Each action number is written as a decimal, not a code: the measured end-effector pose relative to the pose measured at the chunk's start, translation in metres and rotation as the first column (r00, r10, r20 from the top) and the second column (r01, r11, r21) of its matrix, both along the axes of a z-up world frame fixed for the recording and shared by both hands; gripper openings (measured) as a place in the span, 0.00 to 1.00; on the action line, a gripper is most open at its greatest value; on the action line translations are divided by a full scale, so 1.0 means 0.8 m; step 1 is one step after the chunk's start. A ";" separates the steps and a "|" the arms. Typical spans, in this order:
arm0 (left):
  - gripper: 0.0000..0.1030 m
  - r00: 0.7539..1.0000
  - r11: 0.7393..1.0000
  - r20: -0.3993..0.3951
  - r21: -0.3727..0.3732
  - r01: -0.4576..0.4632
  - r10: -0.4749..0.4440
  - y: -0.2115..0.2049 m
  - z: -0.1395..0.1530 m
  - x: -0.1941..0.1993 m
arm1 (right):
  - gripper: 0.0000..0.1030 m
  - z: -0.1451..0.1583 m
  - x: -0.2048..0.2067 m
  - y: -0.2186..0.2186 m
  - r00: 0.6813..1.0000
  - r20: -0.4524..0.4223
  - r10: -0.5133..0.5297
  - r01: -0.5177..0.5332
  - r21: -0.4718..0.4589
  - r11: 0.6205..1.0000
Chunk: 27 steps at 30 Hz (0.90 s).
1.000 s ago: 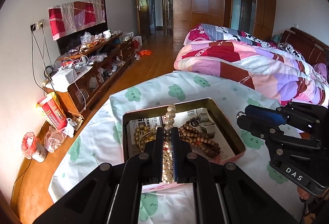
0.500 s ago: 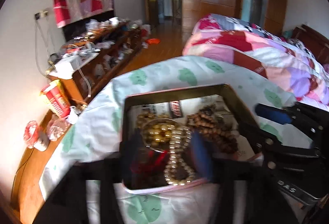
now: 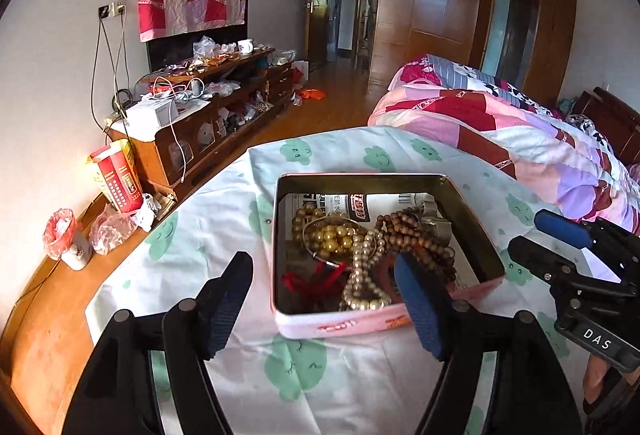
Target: Organize jewelry
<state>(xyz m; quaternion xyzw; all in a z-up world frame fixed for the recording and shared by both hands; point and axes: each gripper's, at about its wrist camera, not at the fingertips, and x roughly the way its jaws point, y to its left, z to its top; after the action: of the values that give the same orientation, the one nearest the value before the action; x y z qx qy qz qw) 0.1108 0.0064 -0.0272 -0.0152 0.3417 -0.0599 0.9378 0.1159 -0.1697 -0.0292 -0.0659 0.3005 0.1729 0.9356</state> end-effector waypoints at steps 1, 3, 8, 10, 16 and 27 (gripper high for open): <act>0.72 1.000 1.000 0.001 -0.004 0.000 0.000 0.000 0.001 -0.002 | 0.51 0.000 -0.001 -0.001 1.000 0.002 0.000 0.000 0.003 1.000; 0.71 1.000 1.000 0.001 -0.009 -0.002 0.002 0.002 0.001 -0.006 | 0.51 0.001 -0.004 -0.002 1.000 0.004 -0.004 0.004 0.004 1.000; 0.71 1.000 1.000 -0.001 -0.004 -0.010 0.010 0.003 0.001 -0.013 | 0.51 0.004 -0.010 -0.005 1.000 0.010 -0.007 0.007 0.015 1.000; 0.72 1.000 1.000 0.004 -0.005 -0.009 0.009 0.003 0.003 -0.017 | 0.51 0.006 -0.013 -0.005 1.000 0.015 -0.006 0.006 0.017 1.000; 0.71 1.000 1.000 0.014 0.003 -0.003 0.003 0.000 0.009 -0.022 | 0.54 0.012 -0.021 -0.005 0.999 0.036 -0.009 0.008 0.016 1.000; 0.72 1.000 1.000 0.014 0.006 -0.006 0.006 0.001 0.013 -0.026 | 0.59 0.022 -0.030 -0.008 0.998 0.066 -0.012 0.011 0.016 1.000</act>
<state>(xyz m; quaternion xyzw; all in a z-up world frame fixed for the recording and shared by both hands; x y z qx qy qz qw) 0.0901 0.0070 -0.0167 -0.0129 0.3352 -0.0559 0.9404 0.0922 -0.1760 -0.0114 -0.0625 0.2683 0.1678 0.9465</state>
